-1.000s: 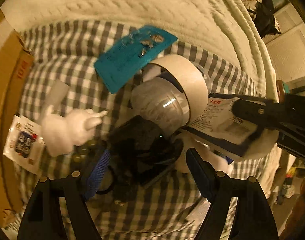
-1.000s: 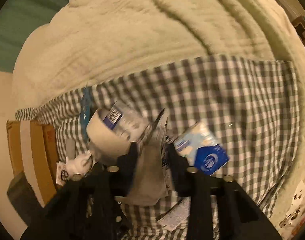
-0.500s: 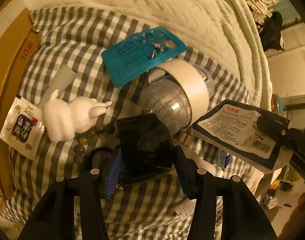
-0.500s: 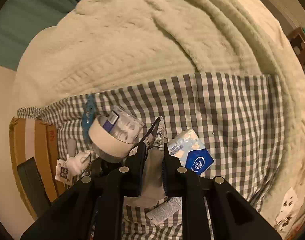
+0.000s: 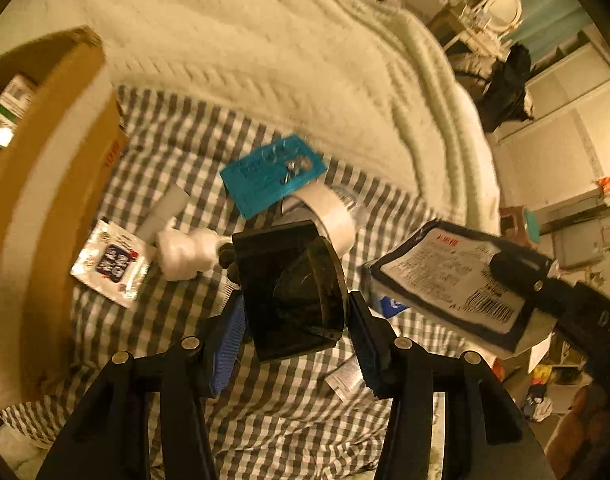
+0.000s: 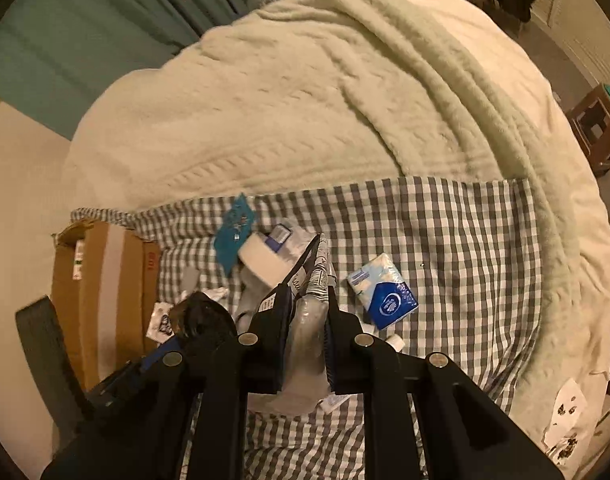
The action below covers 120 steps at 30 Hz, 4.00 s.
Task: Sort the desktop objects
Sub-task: 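Grasp black cup-shaped object with left tool while right tool grasps white barcode packet, then carry both items over cardboard box and open both tools, then withdraw both open tools from the box back over the pile, then grasp clear comb with left tool while right tool grasps white toothpaste tube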
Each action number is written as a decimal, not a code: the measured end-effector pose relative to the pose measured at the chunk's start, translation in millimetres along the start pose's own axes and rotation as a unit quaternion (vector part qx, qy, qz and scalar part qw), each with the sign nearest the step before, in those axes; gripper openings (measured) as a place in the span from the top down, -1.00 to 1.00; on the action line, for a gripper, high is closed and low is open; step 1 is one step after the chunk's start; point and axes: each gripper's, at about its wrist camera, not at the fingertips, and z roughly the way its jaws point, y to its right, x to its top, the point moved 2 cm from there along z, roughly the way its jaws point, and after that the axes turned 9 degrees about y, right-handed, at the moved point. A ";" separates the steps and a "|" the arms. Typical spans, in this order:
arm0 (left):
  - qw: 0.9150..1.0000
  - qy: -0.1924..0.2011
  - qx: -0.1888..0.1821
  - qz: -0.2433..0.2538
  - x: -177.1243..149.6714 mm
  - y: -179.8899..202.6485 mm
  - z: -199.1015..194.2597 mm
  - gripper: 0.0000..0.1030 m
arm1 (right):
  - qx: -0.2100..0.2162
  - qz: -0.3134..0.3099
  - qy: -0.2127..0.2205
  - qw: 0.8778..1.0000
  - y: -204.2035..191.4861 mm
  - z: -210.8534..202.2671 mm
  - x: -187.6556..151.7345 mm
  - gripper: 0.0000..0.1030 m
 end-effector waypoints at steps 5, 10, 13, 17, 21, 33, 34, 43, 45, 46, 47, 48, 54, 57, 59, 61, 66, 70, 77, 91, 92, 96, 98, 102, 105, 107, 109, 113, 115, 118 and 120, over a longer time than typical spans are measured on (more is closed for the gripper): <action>0.999 0.038 0.002 0.018 3.1 -5.7 -38.8 0.00 | 0.005 -0.027 0.022 0.999 -24.8 -28.6 -11.7 0.73; 0.998 0.052 -0.026 -0.007 -0.4 -23.5 -74.7 0.01 | 0.030 -0.035 0.041 0.998 -55.9 -53.0 -27.5 0.73; 0.997 0.065 -0.041 -0.021 -2.0 -35.4 -102.3 0.01 | 0.043 -0.045 0.050 0.997 -76.2 -66.8 -36.8 0.73; 0.995 0.089 -0.038 -0.024 -2.0 -52.8 -136.8 0.00 | 0.062 -0.060 0.066 0.994 -108.6 -85.6 -51.3 0.73; 0.993 0.108 -0.017 -0.033 -0.9 -77.5 -163.5 0.01 | 0.090 -0.070 0.074 0.991 -140.8 -97.6 -66.1 0.73; 0.973 0.178 0.055 -0.138 3.1 -173.7 -219.3 0.00 | 0.159 -0.103 0.081 0.978 -243.3 -98.8 -101.3 0.73; 0.970 0.179 0.065 -0.151 2.9 -183.3 -220.2 0.00 | 0.162 -0.106 0.080 0.978 -248.5 -97.2 -103.3 0.73; 0.962 0.171 0.110 -0.181 16.5 -230.7 -214.3 0.00 | 0.162 -0.117 0.053 0.978 -295.1 -52.9 -114.3 0.73; 0.962 0.170 0.115 -0.177 19.9 -236.7 -214.0 0.00 | 0.159 -0.119 0.050 0.979 -303.4 -44.9 -114.5 0.73; 0.963 0.173 0.122 -0.169 22.1 -237.5 -215.2 0.00 | 0.159 -0.119 0.049 0.979 -307.4 -41.3 -114.7 0.73; 0.962 0.177 0.128 -0.162 24.4 -237.2 -216.9 0.00 | 0.159 -0.120 0.048 0.979 -309.7 -38.5 -114.8 0.73; 0.962 0.182 0.130 -0.155 26.7 -236.4 -219.0 0.00 | 0.162 -0.121 0.047 0.978 -312.8 -35.9 -115.0 0.68; 0.957 0.203 0.157 -0.134 39.7 -232.7 -230.4 -0.60 | 0.161 -0.129 0.059 0.977 -318.5 -31.1 -110.5 0.13; 0.954 0.206 0.170 -0.137 43.6 -233.4 -233.6 -0.64 | 0.154 -0.129 0.065 0.978 -311.7 -34.1 -104.9 0.11; 0.952 0.206 0.176 -0.145 43.9 -233.2 -233.1 -0.64 | 0.139 -0.138 0.075 0.978 -304.0 -40.1 -99.8 0.11; 0.952 0.204 0.174 -0.148 42.5 -226.8 -230.1 -0.64 | 0.125 -0.142 0.088 0.978 -290.8 -50.1 -93.7 0.11; 0.957 0.194 0.174 -0.129 35.0 -189.4 -220.0 -0.64 | 0.111 -0.115 0.101 0.982 -247.5 -69.6 -78.2 0.09; 0.961 0.202 0.157 -0.101 24.1 -140.0 -211.7 -0.64 | 0.097 -0.086 0.103 0.986 -206.9 -78.7 -72.8 0.09; 0.970 0.188 0.148 -0.031 -6.1 -58.6 -174.0 -0.74 | 0.060 -0.067 0.098 0.991 -147.7 -91.3 -74.0 0.09; 0.977 0.134 0.166 0.001 -45.5 4.3 -89.1 -0.75 | -0.016 0.014 0.047 0.999 -18.4 -62.1 -85.0 0.08; 0.977 0.128 0.168 -0.002 -47.4 5.7 -83.1 -0.75 | -0.012 0.028 0.040 0.999 -11.4 -57.8 -87.3 0.08; 0.979 0.113 0.172 0.008 -50.7 13.5 -61.0 -0.75 | -0.006 0.075 0.005 0.997 15.0 -36.7 -96.2 0.08; 0.978 0.110 0.177 0.015 -49.7 16.8 -52.0 -0.75 | -0.018 0.069 -0.007 0.997 20.7 -27.0 -98.9 0.08; 0.978 0.106 0.177 0.011 -45.6 16.7 -37.2 -0.75 | -0.039 0.045 -0.025 0.998 26.4 -9.5 -101.7 0.08; 0.979 0.101 0.176 0.005 -43.2 15.6 -24.4 -0.75 | -0.045 0.037 -0.041 0.997 31.2 3.8 -103.4 0.08; 0.978 0.101 0.182 -0.008 -42.8 14.4 -14.7 -0.75 | -0.049 0.035 -0.049 0.997 34.5 11.6 -103.1 0.08; 0.979 0.095 0.182 -0.009 -43.0 12.6 -4.7 -0.75 | -0.053 0.036 -0.055 0.996 38.5 18.2 -101.9 0.02; 0.979 0.094 0.180 -0.027 -49.4 -0.6 17.1 -0.75 | -0.060 0.037 -0.066 0.995 44.0 30.3 -99.8 -0.05; 0.977 0.096 0.184 -0.042 -53.5 -9.6 25.3 -0.75 | -0.061 0.039 -0.073 0.995 46.0 37.5 -98.9 -0.05; 0.975 0.095 0.188 -0.071 -60.1 -26.3 37.9 -0.75 | -0.059 0.037 -0.083 0.994 45.6 48.2 -96.5 -0.05; 0.975 0.085 0.188 -0.085 -60.9 -35.0 45.5 -0.75 | -0.058 0.034 -0.089 0.994 44.8 55.3 -95.1 -0.06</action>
